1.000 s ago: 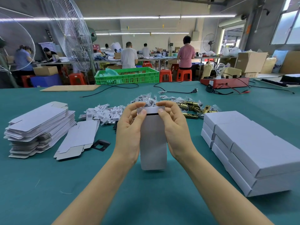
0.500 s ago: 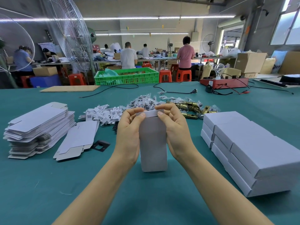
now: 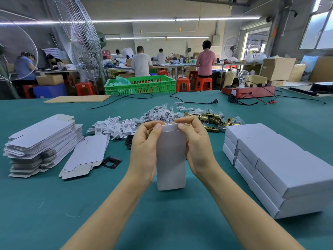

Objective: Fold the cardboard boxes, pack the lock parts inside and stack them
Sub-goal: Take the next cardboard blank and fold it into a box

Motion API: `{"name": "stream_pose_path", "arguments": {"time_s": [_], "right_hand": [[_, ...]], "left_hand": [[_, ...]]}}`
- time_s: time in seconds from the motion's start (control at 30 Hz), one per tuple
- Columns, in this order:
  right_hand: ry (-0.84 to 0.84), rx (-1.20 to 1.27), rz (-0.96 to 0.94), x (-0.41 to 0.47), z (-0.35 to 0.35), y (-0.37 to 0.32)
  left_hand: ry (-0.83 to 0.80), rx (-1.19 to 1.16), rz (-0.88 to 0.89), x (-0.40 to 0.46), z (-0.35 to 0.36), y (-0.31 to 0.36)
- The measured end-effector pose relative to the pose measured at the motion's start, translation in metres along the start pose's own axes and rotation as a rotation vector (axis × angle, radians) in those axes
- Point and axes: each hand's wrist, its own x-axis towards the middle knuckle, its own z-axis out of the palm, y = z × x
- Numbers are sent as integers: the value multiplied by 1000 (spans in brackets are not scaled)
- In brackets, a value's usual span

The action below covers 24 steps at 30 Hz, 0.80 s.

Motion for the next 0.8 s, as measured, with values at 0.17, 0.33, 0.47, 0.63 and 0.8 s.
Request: {"name": "stream_pose_path", "arguments": {"time_s": [0.17,0.33,0.47,0.63,0.8], "right_hand": [[11,-20,-7,0,3,1],[50,-83,-2,0,3,1],[31,-95,5,-1,5,1],[11,-76,41,0,4,0],[13,-112,58,-1,6,-1]], "left_hand": [[55,41,-1,0,2,3],[66,81,-7,-1,2,3],[68,71,-16,1,1,3],[42,71,-8,1,-2,2],[54,96,3,3,-3,2]]}}
